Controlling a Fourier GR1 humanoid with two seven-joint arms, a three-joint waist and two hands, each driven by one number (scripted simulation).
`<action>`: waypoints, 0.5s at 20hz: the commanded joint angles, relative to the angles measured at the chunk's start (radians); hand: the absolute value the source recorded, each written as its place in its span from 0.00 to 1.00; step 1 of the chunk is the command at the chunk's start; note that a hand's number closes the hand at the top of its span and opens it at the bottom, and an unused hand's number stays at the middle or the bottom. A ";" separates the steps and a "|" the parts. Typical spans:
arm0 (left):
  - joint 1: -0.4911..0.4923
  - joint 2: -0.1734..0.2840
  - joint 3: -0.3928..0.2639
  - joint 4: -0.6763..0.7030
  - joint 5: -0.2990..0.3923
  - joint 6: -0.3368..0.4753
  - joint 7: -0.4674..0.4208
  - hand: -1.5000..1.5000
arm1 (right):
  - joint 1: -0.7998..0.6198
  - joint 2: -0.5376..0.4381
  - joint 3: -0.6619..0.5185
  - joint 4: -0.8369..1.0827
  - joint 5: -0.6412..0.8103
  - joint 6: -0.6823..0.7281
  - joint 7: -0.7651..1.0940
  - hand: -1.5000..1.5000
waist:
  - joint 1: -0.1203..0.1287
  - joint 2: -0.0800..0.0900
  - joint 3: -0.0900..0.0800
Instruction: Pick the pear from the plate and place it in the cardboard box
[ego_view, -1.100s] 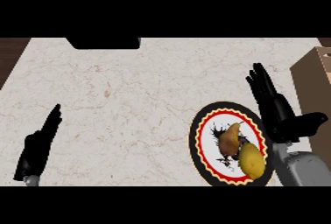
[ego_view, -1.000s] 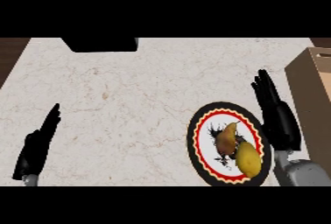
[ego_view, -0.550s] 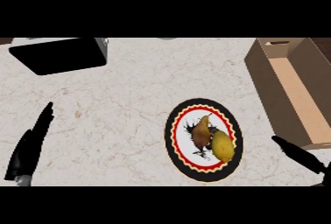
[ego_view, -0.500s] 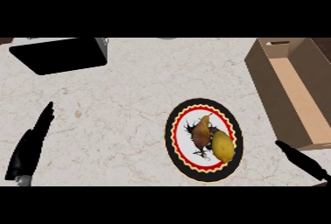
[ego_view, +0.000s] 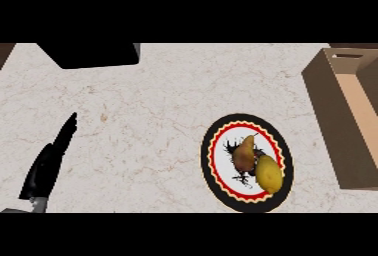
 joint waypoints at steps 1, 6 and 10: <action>-0.034 0.008 -0.009 -0.001 -0.007 -0.027 -0.008 0.50 | 0.164 0.075 0.082 -0.065 0.166 -0.030 0.117 0.00 | 0.054 0.018 -0.001; -0.069 -0.015 -0.036 0.006 -0.024 -0.035 -0.019 0.50 | 0.290 0.159 0.157 -0.180 0.338 0.043 0.251 0.00 | 0.088 0.032 -0.002; -0.088 -0.034 -0.060 -0.005 -0.034 -0.037 0.000 0.50 | 0.383 0.239 0.195 -0.228 0.488 0.120 0.368 0.00 | 0.106 0.039 -0.001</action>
